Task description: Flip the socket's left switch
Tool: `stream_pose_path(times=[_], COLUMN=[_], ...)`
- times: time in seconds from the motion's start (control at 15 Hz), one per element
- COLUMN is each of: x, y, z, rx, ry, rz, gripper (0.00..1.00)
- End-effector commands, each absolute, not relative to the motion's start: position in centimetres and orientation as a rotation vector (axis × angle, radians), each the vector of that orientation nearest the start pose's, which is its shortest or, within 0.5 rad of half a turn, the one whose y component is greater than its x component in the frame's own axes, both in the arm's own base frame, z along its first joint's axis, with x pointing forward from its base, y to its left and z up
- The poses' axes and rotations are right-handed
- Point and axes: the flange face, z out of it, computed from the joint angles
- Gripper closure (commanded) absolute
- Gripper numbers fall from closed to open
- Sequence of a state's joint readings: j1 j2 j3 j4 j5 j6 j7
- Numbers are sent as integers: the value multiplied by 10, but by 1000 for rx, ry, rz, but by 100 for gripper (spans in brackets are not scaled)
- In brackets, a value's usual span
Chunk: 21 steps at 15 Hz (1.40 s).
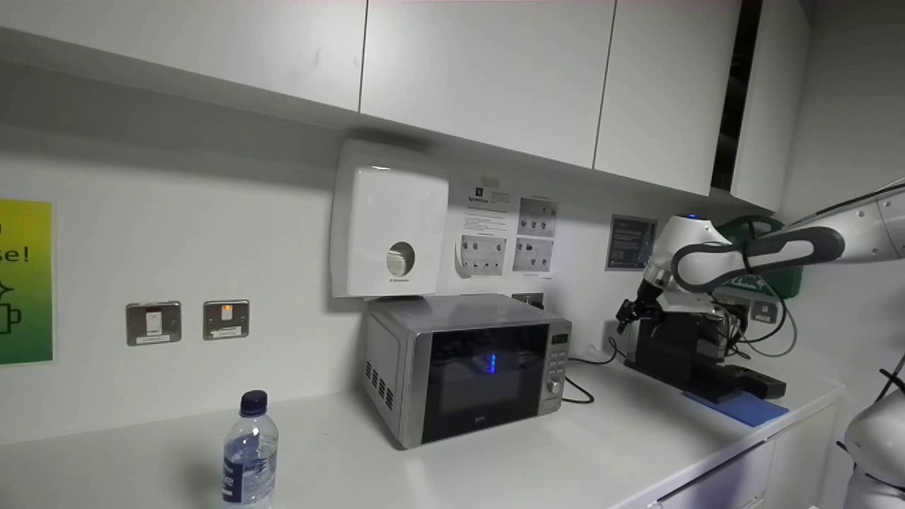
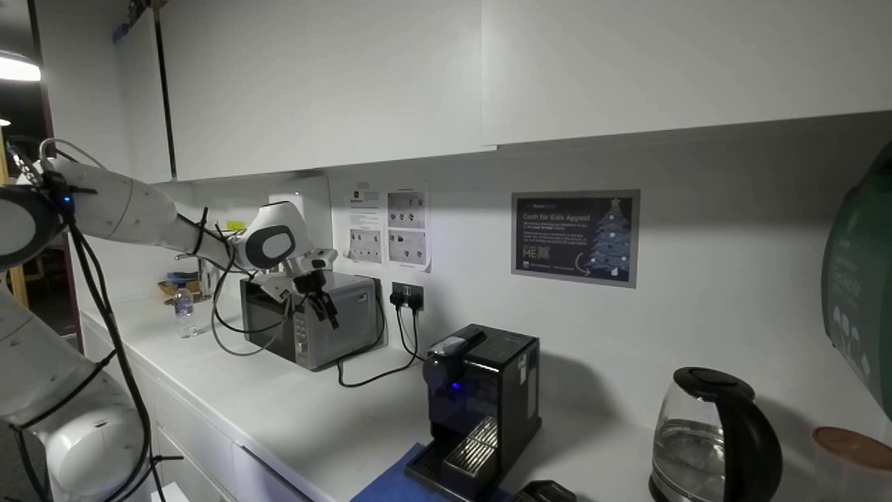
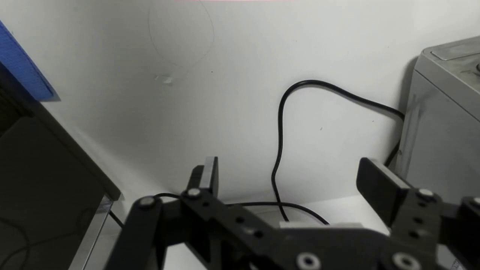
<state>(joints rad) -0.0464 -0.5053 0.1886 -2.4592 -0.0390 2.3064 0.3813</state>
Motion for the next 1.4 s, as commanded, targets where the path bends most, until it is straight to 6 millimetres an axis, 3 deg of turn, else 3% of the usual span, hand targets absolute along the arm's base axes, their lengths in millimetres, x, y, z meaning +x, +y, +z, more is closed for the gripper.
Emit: stream_pose_path(times=[0.0,0.4,0.8,1.07,1.33], x=[434,454,474,484,497], y=[57,46,34,39,47], z=[495,478,470,469,479], rx=[-3090,-3046,-2970,-2920,-2859], ry=[340,406,643,772,886], rz=[-665,-796,-928,-993,-1074], gripper=[0,0,0,0,0])
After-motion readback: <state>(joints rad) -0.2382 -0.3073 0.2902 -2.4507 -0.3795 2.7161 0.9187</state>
